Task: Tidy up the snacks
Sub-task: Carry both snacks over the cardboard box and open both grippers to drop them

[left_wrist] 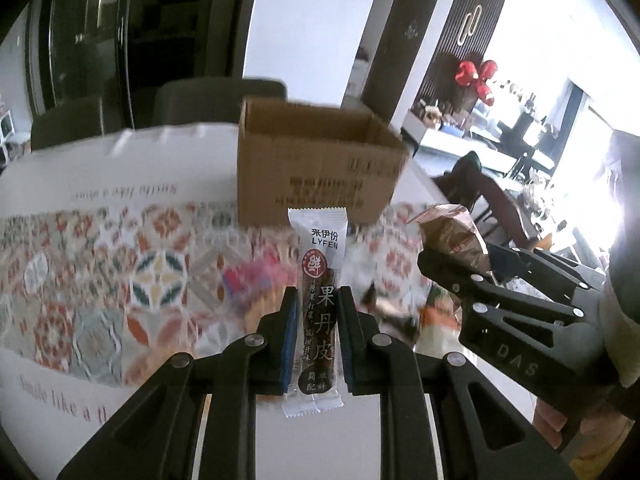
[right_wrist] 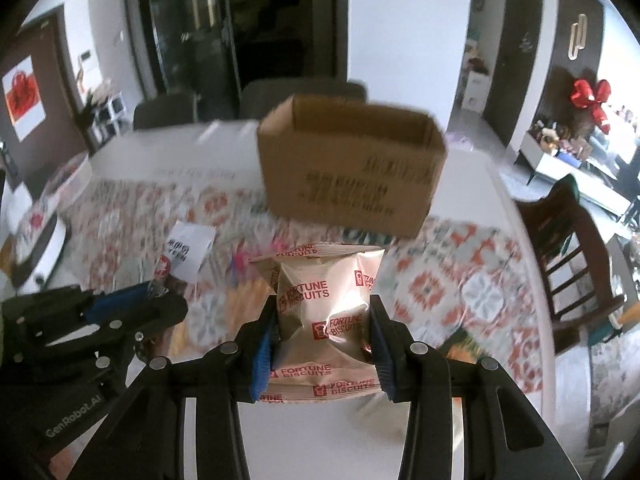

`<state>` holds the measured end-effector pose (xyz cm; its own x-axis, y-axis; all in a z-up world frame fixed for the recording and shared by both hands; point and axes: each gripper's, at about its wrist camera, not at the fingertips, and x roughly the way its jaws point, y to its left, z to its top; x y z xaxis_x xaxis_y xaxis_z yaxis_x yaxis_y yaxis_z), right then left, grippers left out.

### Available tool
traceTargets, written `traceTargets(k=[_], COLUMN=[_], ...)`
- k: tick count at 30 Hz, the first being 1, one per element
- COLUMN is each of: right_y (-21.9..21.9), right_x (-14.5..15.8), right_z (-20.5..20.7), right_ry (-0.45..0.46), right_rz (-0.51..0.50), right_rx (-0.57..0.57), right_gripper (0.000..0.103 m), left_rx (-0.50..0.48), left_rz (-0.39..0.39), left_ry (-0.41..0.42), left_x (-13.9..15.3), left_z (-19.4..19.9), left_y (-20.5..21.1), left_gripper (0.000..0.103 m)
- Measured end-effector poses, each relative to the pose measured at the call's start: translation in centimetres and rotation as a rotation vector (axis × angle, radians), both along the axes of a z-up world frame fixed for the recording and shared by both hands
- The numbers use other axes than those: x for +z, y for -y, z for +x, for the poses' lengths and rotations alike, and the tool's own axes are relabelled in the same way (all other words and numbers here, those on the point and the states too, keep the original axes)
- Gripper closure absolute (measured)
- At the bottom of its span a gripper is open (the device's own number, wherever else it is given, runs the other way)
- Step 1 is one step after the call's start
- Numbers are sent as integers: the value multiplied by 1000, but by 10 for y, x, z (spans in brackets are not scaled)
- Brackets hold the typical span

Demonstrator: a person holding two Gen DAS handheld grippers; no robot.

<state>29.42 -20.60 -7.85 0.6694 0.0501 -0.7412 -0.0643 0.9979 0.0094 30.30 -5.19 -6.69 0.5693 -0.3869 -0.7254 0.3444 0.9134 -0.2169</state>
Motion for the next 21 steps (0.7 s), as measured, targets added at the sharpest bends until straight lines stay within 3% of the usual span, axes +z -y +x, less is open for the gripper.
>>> traceTargets(k=[12,21], right_y=[18,27], right_x=[45,54], right_z=[64,125], right_ry=[127,101], right_rz=[-31,-19], right_rx=[-70,-64], right_gripper=[60,60], left_rx=[8,-8], left_rz=[21,16], left_ry=[172,136], left_x=[52,55], left_z=[71,131], left_y=[17,33], left_gripper=[83,83])
